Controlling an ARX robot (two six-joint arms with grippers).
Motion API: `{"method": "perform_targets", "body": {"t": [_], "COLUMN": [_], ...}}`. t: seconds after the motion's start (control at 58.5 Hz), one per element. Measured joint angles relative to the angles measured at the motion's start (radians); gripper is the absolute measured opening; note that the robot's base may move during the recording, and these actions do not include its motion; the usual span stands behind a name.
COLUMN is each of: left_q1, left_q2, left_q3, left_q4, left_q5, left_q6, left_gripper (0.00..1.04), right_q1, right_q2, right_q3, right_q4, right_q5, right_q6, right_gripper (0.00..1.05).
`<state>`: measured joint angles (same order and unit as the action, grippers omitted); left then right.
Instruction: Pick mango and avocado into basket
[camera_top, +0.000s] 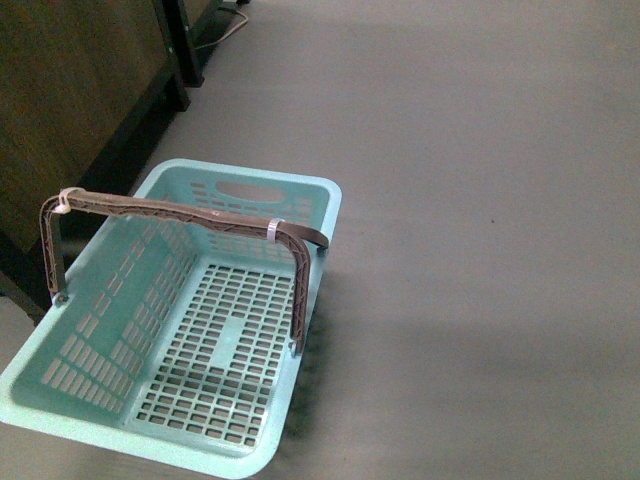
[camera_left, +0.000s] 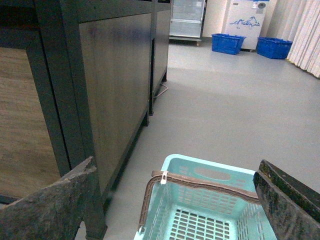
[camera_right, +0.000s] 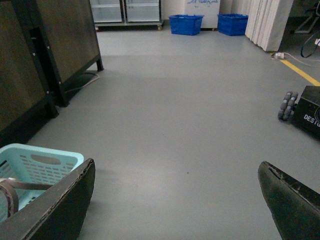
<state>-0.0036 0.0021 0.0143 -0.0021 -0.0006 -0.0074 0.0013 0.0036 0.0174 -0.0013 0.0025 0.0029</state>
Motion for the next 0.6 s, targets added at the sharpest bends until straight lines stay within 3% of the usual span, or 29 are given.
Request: {"method": "perform_targets", "body": {"t": [0.41, 0.444, 0.478, 0.53, 0.598], "left_q1": [-0.004, -0.045, -0.077, -0.12, -0.146], "left_q2": [0.008, 0.089, 0.209, 0.465, 0.668], "left_q3": [0.003, 0.049, 0.077, 0.097, 0.116], "left_q4": [-0.011, -0.117, -0.122, 0.03, 0.188], "left_q5": [-0.018, -0.124, -0.188, -0.218, -0.219], "left_q6": [-0.014, -0.143, -0.291, -0.617, -0.826], "left_gripper": [0.96, 0.96, 0.96, 0.96, 0.96], "right_q1": [0.0, 0.0, 0.0, 0.0, 0.0], "right_q2": [0.0, 0.0, 0.0, 0.0, 0.0], "right_q3": [0.0, 0.0, 0.0, 0.0, 0.0], "right_q4": [0.0, 0.0, 0.0, 0.0, 0.0], "right_q5": [0.0, 0.0, 0.0, -0.002, 0.0], "right_q6": [0.0, 0.0, 0.0, 0.0, 0.0], "right_gripper": [0.96, 0.96, 0.96, 0.96, 0.96]}}
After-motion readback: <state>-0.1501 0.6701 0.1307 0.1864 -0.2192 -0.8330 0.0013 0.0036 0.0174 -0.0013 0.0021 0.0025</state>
